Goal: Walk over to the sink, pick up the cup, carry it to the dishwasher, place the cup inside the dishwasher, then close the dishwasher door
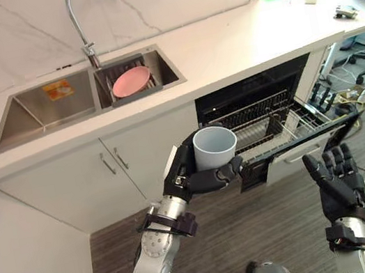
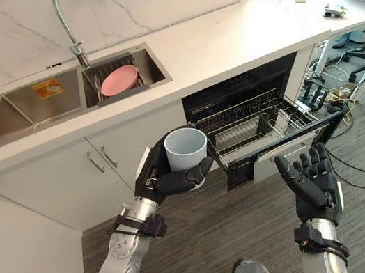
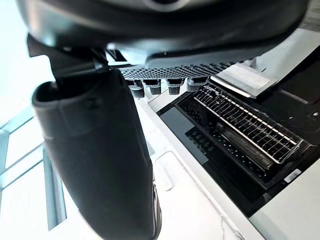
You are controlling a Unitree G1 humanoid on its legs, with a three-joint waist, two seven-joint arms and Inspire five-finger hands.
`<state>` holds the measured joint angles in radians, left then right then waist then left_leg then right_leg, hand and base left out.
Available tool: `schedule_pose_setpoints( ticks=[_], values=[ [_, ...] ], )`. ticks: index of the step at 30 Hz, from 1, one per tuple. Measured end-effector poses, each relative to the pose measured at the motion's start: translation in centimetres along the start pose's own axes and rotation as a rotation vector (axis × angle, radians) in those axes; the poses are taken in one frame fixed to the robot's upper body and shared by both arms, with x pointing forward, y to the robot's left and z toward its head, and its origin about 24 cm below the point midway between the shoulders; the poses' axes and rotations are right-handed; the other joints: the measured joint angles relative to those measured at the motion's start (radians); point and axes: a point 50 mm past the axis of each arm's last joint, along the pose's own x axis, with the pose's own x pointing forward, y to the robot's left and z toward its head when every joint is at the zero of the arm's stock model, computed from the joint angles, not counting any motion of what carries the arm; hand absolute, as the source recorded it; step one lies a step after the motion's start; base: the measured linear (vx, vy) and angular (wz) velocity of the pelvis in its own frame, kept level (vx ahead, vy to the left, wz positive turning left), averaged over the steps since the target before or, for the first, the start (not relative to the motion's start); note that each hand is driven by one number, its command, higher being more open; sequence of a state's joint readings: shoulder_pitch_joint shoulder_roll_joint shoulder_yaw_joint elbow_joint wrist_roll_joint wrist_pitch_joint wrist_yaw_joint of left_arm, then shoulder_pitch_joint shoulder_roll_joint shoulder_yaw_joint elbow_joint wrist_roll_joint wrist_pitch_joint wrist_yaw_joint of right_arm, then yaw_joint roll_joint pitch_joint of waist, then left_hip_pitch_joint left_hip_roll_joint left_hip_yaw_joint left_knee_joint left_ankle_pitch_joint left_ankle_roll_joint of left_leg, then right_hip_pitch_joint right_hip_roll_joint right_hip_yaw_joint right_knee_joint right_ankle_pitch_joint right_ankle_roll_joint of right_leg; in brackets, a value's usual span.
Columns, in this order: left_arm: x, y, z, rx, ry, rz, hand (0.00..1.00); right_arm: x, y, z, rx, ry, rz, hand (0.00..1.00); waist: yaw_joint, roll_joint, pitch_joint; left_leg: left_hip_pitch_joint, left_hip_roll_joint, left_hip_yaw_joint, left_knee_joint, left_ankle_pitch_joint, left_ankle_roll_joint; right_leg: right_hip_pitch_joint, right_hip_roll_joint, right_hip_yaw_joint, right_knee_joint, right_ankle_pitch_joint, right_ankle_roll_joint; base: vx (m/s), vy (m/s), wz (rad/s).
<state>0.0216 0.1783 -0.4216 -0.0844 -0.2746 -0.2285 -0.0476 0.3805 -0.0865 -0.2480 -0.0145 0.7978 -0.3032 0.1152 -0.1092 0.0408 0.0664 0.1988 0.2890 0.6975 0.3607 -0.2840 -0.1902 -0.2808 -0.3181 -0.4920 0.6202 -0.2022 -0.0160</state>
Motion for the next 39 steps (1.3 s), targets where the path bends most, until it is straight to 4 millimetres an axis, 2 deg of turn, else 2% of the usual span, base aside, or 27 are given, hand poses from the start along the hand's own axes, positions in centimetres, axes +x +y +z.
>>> schedule_pose_setpoints(
  ticks=[1, 2, 3, 4, 5, 7, 9, 12, 13, 14, 15, 18, 21, 24, 25, 26, 27, 29, 30, 31, 32, 34, 35, 36, 37, 38, 39],
  values=[
    [0.0, -0.1, -0.1, -0.004, 0.001, 0.004, 0.0, 0.3, 0.0, 0.2, -0.015, 0.002, 0.016, 1.0, 0.002, 0.017, -0.009, 0.004, 0.014, 0.002, 0.051, -0.014, 0.024, -0.002, 0.005, 0.006, 0.024, -0.037, -0.004, 0.26, -0.079, -0.32],
    [0.0, 0.0, -0.1, -0.004, 0.003, 0.013, 0.0, 0.7, 0.3, 0.3, -0.023, 0.011, 0.035, 1.0, -0.001, 0.039, -0.017, -0.031, 0.063, -0.029, 0.173, -0.005, 0.052, 0.004, 0.029, 0.019, 0.026, -0.042, 0.003, 0.28, -0.105, -0.37],
    [0.0, 0.1, -0.2, -0.003, 0.008, 0.024, 0.0, 0.9, 0.5, 0.2, -0.025, 0.019, 0.052, 1.0, 0.001, 0.047, -0.019, -0.062, 0.094, -0.058, 0.253, 0.014, 0.08, 0.017, 0.047, 0.026, 0.01, -0.042, 0.003, 0.29, -0.097, -0.52],
    [-0.1, 0.4, -0.6, 0.003, 0.027, 0.038, 0.0, 1.2, 0.9, 0.1, -0.032, 0.038, 0.087, 1.0, 0.007, 0.046, -0.012, -0.096, 0.126, -0.099, 0.342, 0.015, 0.071, 0.062, 0.067, 0.044, -0.036, -0.037, 0.008, 0.24, -0.021, -0.61],
    [-0.2, 0.3, -0.9, -0.002, 0.042, 0.047, 0.0, 1.3, 1.3, 0.0, -0.031, 0.044, 0.115, 1.0, 0.013, 0.039, -0.009, -0.103, 0.094, -0.121, 0.309, -0.017, 0.064, 0.115, 0.075, 0.069, -0.093, -0.029, 0.016, 0.22, 0.032, -0.58],
    [-0.9, 0.3, -1.3, 0.005, 0.056, 0.066, 0.0, 1.8, 2.1, -0.1, -0.016, 0.038, 0.159, 1.0, 0.012, 0.019, -0.005, -0.167, 0.023, -0.171, 0.247, -0.046, 0.113, 0.178, 0.065, 0.114, -0.162, -0.025, 0.022, 0.16, 0.096, -0.59],
    [-1.7, 0.2, -1.7, 0.017, 0.065, 0.101, 0.0, 2.1, 3.2, -0.6, -0.011, 0.055, 0.224, 1.0, 0.019, 0.008, -0.01, -0.257, -0.006, -0.264, 0.156, -0.036, 0.106, 0.183, 0.049, 0.165, -0.178, -0.031, 0.031, 0.13, 0.138, -0.81],
    [-2.9, 0.0, -2.5, 0.013, 0.105, 0.134, 0.0, 2.3, 4.2, -1.9, -0.013, 0.113, 0.289, 1.0, 0.041, 0.016, -0.012, -0.294, -0.026, -0.302, -0.087, 0.109, 0.098, 0.178, 0.011, 0.25, -0.152, -0.042, 0.103, 0.22, 0.27, -1.07],
    [-3.0, -0.2, -2.5, 0.002, 0.107, 0.135, 0.0, 2.2, 4.3, -2.1, -0.019, 0.125, 0.297, 1.0, 0.043, 0.029, -0.016, -0.286, -0.047, -0.321, -0.12, 0.247, 0.095, 0.159, 0.003, 0.289, -0.113, -0.051, 0.151, 0.2, 0.242, -0.79],
    [-3.1, -0.2, -2.6, -0.003, 0.111, 0.138, 0.0, 2.1, 4.4, -2.5, -0.016, 0.144, 0.298, 1.0, 0.043, 0.027, -0.021, -0.281, -0.056, -0.317, -0.097, 0.29, 0.058, 0.151, -0.017, 0.306, -0.096, -0.059, 0.171, 0.3, 0.328, -0.91],
    [-3.3, 0.2, -2.6, 0.015, 0.12, 0.135, 0.0, 1.8, 4.6, -3.3, -0.001, 0.177, 0.286, 1.0, 0.038, 0.008, -0.02, -0.263, -0.087, -0.277, -0.082, 0.253, 0.074, 0.153, -0.07, 0.259, -0.109, -0.04, 0.185, 0.29, 0.317, -0.66],
    [-2.6, 0.6, -2.0, 0.03, 0.093, 0.129, 0.0, 1.5, 4.7, -3.9, -0.001, 0.212, 0.254, 1.0, 0.017, -0.005, -0.012, -0.271, -0.113, -0.276, -0.079, 0.229, 0.095, 0.183, -0.095, 0.202, -0.188, 0.022, 0.211, 0.18, 0.174, -0.16],
    [-1.5, 0.0, -0.7, 0.031, 0.034, 0.088, 0.0, 1.0, 4.0, -4.1, 0.012, 0.222, 0.196, 1.0, 0.015, -0.013, -0.008, -0.263, -0.132, -0.289, -0.081, 0.199, 0.096, 0.238, -0.112, 0.137, -0.232, 0.041, 0.23, 0.16, 0.123, 0.2],
    [-0.9, -0.7, 0.3, 0.027, -0.016, 0.053, 0.0, 0.6, 3.5, -4.2, 0.01, 0.221, 0.163, 1.0, 0.017, -0.024, -0.002, -0.263, -0.146, -0.302, -0.071, 0.18, 0.1, 0.261, -0.13, 0.109, -0.233, 0.044, 0.23, 0.06, 0.048, 0.21],
    [-0.6, -1.2, 0.8, 0.025, -0.039, 0.033, 0.0, 0.5, 3.2, -4.1, 0.008, 0.218, 0.146, 1.0, 0.021, -0.026, -0.001, -0.261, -0.155, -0.304, -0.065, 0.16, 0.108, 0.253, -0.147, 0.104, -0.196, 0.049, 0.217, 0.02, 0.058, 0.09],
    [-0.3, -1.5, 0.9, 0.023, -0.048, 0.024, 0.0, 0.5, 3.0, -4.0, 0.004, 0.215, 0.129, 1.0, 0.024, -0.026, -0.001, -0.253, -0.163, -0.302, -0.068, 0.147, 0.119, 0.221, -0.171, 0.105, -0.125, 0.065, 0.168, 0.01, 0.066, 0.04],
    [-0.3, -1.6, 0.9, 0.019, -0.05, 0.024, 0.0, 0.5, 2.9, -4.0, 0.003, 0.213, 0.122, 1.0, 0.026, -0.026, -0.001, -0.246, -0.166, -0.3, -0.076, 0.145, 0.119, 0.207, -0.18, 0.105, -0.095, 0.079, 0.145, 0.01, 0.09, -0.06],
    [-0.3, -1.5, 1.0, 0.022, -0.051, 0.044, 0.0, 0.6, 2.5, -3.9, -0.002, 0.202, 0.105, 1.0, 0.03, -0.03, 0.003, -0.193, -0.178, -0.292, -0.133, 0.151, 0.133, 0.166, -0.2, 0.105, -0.01, 0.173, 0.04, 0.05, 0.103, -0.13],
    [-0.3, -1.4, 1.0, 0.021, -0.053, 0.056, 0.0, 0.6, 2.3, -3.8, -0.004, 0.197, 0.1, 1.0, 0.029, -0.029, 0.005, -0.176, -0.18, -0.295, -0.152, 0.154, 0.14, 0.145, -0.21, 0.105, 0.023, 0.2, 0.016, 0.09, 0.075, -0.08],
    [-0.4, -0.8, 1.2, 0.034, -0.059, 0.08, 0.0, 0.5, 2.1, -3.8, -0.001, 0.187, 0.092, 1.0, 0.025, -0.018, 0.007, -0.156, -0.165, -0.3, -0.167, 0.148, 0.15, 0.129, -0.183, 0.11, 0.019, 0.123, 0.064, 0.06, 0.027, -0.05],
    [-0.3, 0.0, 1.6, 0.044, -0.083, 0.123, 0.0, 0.6, 2.2, -3.5, 0.001, 0.163, 0.1, 1.0, 0.029, -0.013, 0.014, -0.157, -0.145, -0.299, -0.172, 0.145, 0.151, 0.106, -0.111, 0.125, -0.078, 0.073, 0.088, 0.08, -0.007, -0.03],
    [0.2, 1.1, 2.5, 0.065, -0.135, 0.17, 0.0, 1.1, 2.4, -2.6, 0.002, 0.113, 0.113, 1.0, 0.034, -0.026, 0.036, -0.154, -0.142, -0.305, -0.181, 0.145, 0.151, 0.065, -0.053, 0.142, -0.201, 0.08, 0.09, 0.09, -0.03, 0.11],
    [0.1, 2.3, 3.0, 0.084, -0.164, 0.216, 0.0, 1.5, 2.5, -1.5, -0.006, 0.062, 0.116, 1.0, 0.029, -0.032, 0.042, -0.146, -0.148, -0.311, -0.174, 0.143, 0.129, 0.052, -0.021, 0.131, -0.319, 0.147, 0.095, 0.13, -0.047, 0.25],
    [0.0, 2.9, 3.2, 0.093, -0.177, 0.237, 0.0, 1.6, 2.6, -1.1, -0.006, 0.04, 0.122, 1.0, 0.026, -0.041, 0.045, -0.139, -0.154, -0.317, -0.16, 0.136, 0.112, 0.053, -0.018, 0.124, -0.35, 0.207, 0.086, 0.16, -0.07, 0.37],
    [-0.1, 3.6, 3.6, 0.1, -0.195, 0.256, 0.0, 1.6, 3.0, -0.6, -0.004, 0.017, 0.135, 1.0, 0.018, -0.068, 0.051, -0.13, -0.167, -0.333, -0.136, 0.112, 0.093, 0.055, -0.023, 0.108, -0.334, 0.305, 0.078, 0.14, -0.129, 0.26],
    [0.0, 3.9, 3.4, 0.063, -0.206, 0.301, 0.0, 2.0, 3.0, 0.4, -0.036, -0.011, 0.158, 1.0, 0.02, -0.028, 0.044, -0.131, -0.131, -0.341, -0.118, 0.094, 0.076, 0.061, -0.009, 0.09, -0.3, 0.283, 0.079, 0.23, -0.172, 0.38],
    [0.3, 3.7, 3.8, 0.048, -0.235, 0.298, 0.0, 2.2, 3.2, 1.1, -0.041, -0.041, 0.169, 1.0, 0.018, -0.011, 0.034, -0.149, -0.104, -0.355, -0.104, 0.084, 0.063, 0.06, 0.013, 0.088, -0.297, 0.264, 0.079, 0.23, -0.165, 0.24]
  ],
)
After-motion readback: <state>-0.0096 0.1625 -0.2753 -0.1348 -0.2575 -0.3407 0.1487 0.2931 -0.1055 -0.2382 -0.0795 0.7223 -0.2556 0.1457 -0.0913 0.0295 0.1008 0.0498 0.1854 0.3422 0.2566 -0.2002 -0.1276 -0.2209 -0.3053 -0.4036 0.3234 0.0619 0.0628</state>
